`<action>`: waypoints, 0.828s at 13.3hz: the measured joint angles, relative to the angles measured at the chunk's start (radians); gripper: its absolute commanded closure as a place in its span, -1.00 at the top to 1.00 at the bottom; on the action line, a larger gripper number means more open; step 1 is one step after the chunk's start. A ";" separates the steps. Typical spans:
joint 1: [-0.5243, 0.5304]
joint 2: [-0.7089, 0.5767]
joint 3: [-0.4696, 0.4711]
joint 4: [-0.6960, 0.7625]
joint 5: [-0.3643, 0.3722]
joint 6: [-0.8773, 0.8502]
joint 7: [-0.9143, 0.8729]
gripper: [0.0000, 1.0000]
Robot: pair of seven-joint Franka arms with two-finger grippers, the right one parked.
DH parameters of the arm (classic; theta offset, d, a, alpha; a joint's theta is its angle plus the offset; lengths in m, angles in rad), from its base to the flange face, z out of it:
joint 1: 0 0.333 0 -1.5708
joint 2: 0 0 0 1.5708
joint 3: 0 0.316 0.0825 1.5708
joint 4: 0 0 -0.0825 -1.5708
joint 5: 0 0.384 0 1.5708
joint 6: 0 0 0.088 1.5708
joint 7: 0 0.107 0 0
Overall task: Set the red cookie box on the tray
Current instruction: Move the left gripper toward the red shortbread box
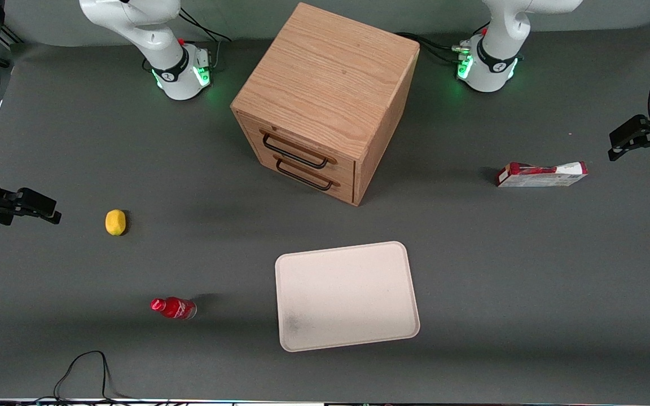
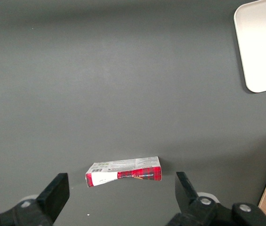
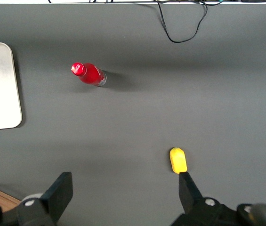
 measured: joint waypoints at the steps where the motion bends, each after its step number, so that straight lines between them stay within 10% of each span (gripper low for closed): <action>1: 0.000 0.000 0.000 0.000 0.000 0.000 0.000 1.00; 7: 0.000 0.010 0.007 -0.010 0.016 -0.028 0.287 1.00; 11: 0.003 0.086 0.074 -0.047 0.151 0.001 0.560 1.00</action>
